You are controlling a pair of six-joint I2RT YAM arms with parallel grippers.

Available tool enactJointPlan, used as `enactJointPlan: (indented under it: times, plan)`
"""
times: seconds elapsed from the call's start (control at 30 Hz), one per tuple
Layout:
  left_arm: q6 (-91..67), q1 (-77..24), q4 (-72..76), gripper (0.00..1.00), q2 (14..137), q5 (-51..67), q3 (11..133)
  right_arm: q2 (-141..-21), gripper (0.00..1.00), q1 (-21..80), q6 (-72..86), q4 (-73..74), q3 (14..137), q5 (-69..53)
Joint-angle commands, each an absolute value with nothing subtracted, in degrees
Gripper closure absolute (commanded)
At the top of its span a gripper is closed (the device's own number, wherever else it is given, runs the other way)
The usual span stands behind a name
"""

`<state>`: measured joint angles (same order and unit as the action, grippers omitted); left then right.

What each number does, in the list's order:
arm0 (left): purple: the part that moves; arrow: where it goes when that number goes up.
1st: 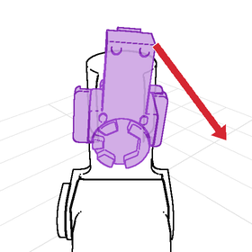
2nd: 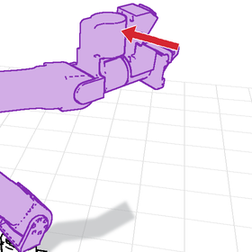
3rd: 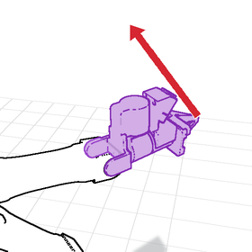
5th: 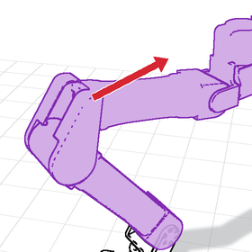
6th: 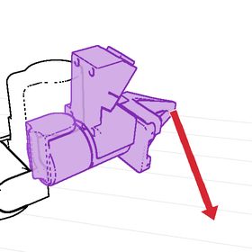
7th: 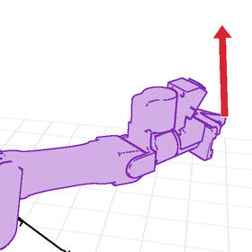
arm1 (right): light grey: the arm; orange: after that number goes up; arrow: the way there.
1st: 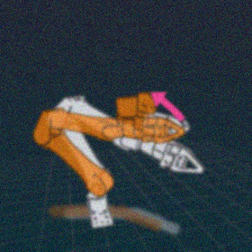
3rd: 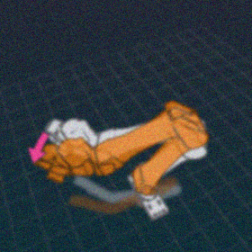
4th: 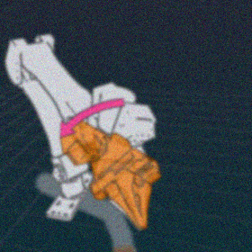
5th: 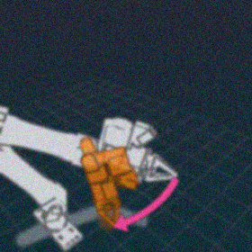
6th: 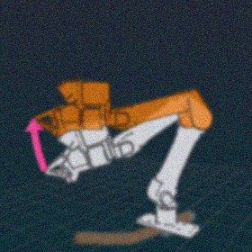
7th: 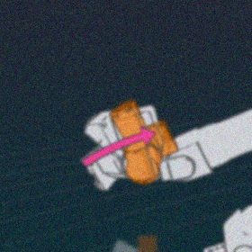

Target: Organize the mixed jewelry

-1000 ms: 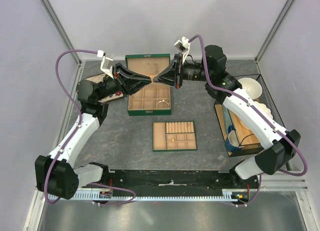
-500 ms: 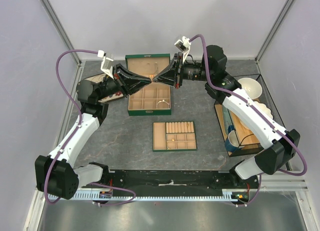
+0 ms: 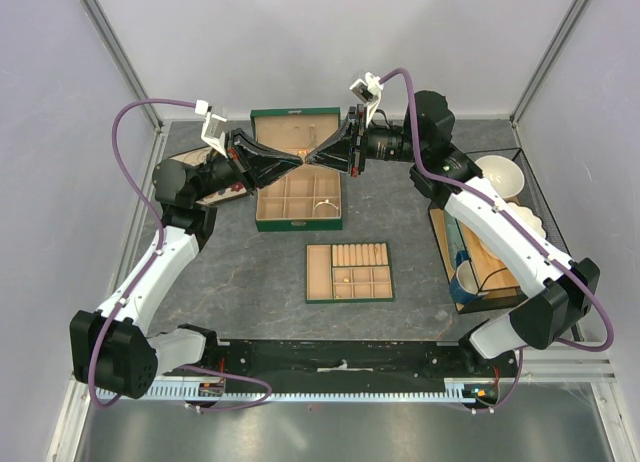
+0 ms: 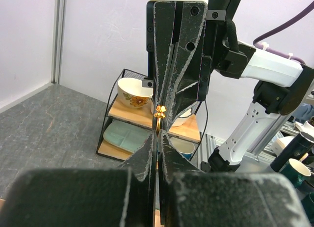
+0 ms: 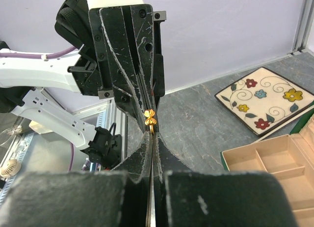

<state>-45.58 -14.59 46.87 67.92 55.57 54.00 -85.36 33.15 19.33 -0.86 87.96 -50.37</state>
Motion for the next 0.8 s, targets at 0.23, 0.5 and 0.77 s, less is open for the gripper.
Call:
enactJointPlan:
  times: [0.23, 0.5, 0.77]
  plan:
    - [-48.2, -14.8, 50.7, 0.98, 67.8, 55.6, 56.1, -86.3, 1.00, 33.0, 19.8, -3.7, 87.3, -50.8]
    - [-50.2, -14.8, 51.9, 0.99, 67.9, 55.7, 56.1, -86.7, 1.00, 33.0, 19.2, -3.8, 86.3, -50.1]
    - [-51.3, -14.8, 52.3, 0.98, 67.3, 55.4, 55.1, -86.7, 0.81, 33.0, 17.1, -2.3, 85.6, -48.4]
